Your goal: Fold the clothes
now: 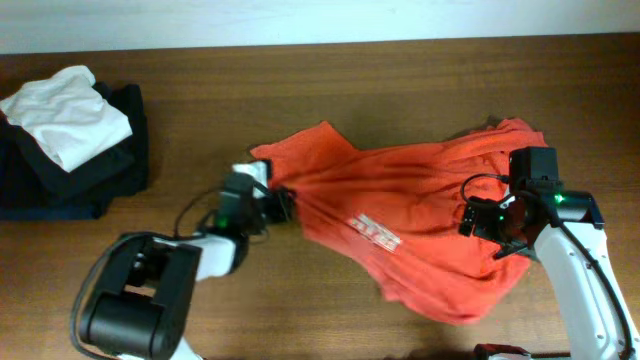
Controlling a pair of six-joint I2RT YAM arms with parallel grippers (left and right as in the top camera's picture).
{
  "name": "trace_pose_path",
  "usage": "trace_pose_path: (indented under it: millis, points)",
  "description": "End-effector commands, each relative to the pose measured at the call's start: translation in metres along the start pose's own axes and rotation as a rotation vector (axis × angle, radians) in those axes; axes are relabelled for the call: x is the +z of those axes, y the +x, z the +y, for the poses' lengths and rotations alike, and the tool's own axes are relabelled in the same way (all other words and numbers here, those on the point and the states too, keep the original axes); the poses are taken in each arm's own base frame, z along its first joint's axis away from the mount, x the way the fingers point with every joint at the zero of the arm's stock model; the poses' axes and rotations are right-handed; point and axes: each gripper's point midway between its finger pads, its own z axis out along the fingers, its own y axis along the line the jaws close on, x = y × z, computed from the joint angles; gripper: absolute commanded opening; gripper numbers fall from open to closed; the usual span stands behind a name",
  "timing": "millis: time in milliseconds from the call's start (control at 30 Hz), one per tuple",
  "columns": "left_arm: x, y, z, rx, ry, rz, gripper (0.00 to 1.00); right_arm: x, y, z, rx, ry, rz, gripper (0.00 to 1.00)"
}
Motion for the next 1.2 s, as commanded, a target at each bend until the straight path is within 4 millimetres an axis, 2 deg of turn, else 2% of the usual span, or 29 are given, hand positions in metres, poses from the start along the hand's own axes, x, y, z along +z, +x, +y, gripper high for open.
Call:
trace_pose_path:
  millis: [0,33,67,100,133,167,200,233,300,367,433,500,533,600,633,667,700,733,800,833,867,900,933,1000,1067,1100,1167]
  points:
    - [-0.031,-0.114,0.04,-0.048,-0.072,-0.199,0.01,-0.002,-0.007,-0.004,0.019,0.017,-0.031,0.99]
    - [-0.047,-0.155,0.045,-0.064,-0.068,-0.245,0.01,-0.002,-0.009,-0.004,0.021,0.013,-0.038,0.99]
    - [-0.063,-0.195,0.044,-0.027,-0.074,-0.276,0.13,-0.003,-0.013,0.001,0.021,-0.011,-0.053,0.99]
    - [-0.07,-0.204,0.04,0.001,-0.076,-0.218,0.8,-0.003,-0.019,0.005,0.021,-0.032,-0.074,0.99]
    - [-0.071,-0.197,0.037,-0.017,-0.076,-0.151,0.99,-0.003,-0.022,0.008,0.021,-0.048,-0.087,0.99]
    - [-0.071,-0.15,0.042,-0.141,-0.123,0.054,0.99,-0.004,-0.03,0.02,0.018,-0.108,-0.11,0.99]
    - [-0.074,-0.107,0.044,-0.224,-0.17,0.214,0.99,-0.002,-0.032,0.022,0.017,-0.121,-0.11,0.99]
    - [-0.081,-0.066,0.04,-0.255,-0.205,0.369,0.99,0.001,-0.032,0.023,0.017,-0.117,-0.099,0.99]
    - [-0.099,0.003,0.02,-0.295,-0.256,0.634,0.99,0.012,-0.029,0.022,0.017,-0.106,-0.06,0.99]
    - [-0.106,0.051,0.001,-0.332,-0.296,0.786,0.99,0.02,-0.026,0.022,0.017,-0.096,-0.027,0.98]
    - [-0.1,0.094,-0.011,-0.34,-0.343,0.862,0.99,0.021,-0.022,0.021,0.017,-0.091,-0.008,0.99]
    - [-0.09,0.118,0.0,-0.31,-0.436,0.831,0.98,0.022,-0.018,0.02,0.016,-0.085,0.009,0.99]
    - [-0.085,0.127,0.012,-0.278,-0.488,0.796,0.9,0.022,-0.016,0.019,0.017,-0.082,0.019,0.99]
    - [-0.079,0.12,0.027,-0.225,-0.539,0.729,0.45,0.022,-0.014,0.018,0.017,-0.081,0.024,0.99]
    - [-0.079,0.111,0.039,-0.215,-0.587,0.687,0.2,0.022,-0.014,0.018,0.017,-0.08,0.027,0.99]
    - [-0.083,0.094,0.057,-0.23,-0.644,0.63,0.0,0.022,-0.013,0.018,0.017,-0.079,0.028,0.99]
    - [-0.087,0.069,0.075,-0.261,-0.672,0.565,0.0,0.022,-0.013,0.018,0.017,-0.079,0.029,0.99]
    - [-0.089,0.046,0.084,-0.266,-0.66,0.523,0.0,0.022,-0.013,0.018,0.017,-0.079,0.03,0.99]
    - [-0.105,-0.046,0.105,-0.307,-0.639,0.334,0.01,0.022,-0.013,0.018,0.017,-0.079,0.031,0.99]
    - [-0.112,-0.062,0.107,-0.32,-0.641,0.307,0.17,0.022,-0.012,0.018,0.017,-0.078,0.032,0.99]
    - [-0.12,-0.065,0.106,-0.353,-0.635,0.321,0.8,0.022,-0.012,0.018,0.016,-0.077,0.036,0.99]
    - [-0.125,-0.049,0.1,-0.389,-0.625,0.39,0.99,0.022,-0.011,0.018,0.016,-0.076,0.038,0.99]
    - [-0.137,-0.018,0.088,-0.428,-0.648,0.527,0.99,0.022,-0.011,0.018,0.016,-0.077,0.038,0.99]
    - [-0.147,0.027,0.066,-0.382,-0.679,0.711,0.99,0.022,-0.011,0.017,0.016,-0.076,0.038,0.99]
    - [-0.137,0.052,0.061,-0.342,-0.68,0.751,0.99,0.021,-0.009,0.017,0.016,-0.074,0.045,0.99]
    - [-0.126,0.065,0.063,-0.338,-0.674,0.735,0.95,0.021,-0.009,0.017,0.016,-0.074,0.047,0.99]
    - [-0.124,0.081,0.065,-0.335,-0.683,0.75,0.9,0.021,-0.007,0.017,0.016,-0.072,0.052,0.99]
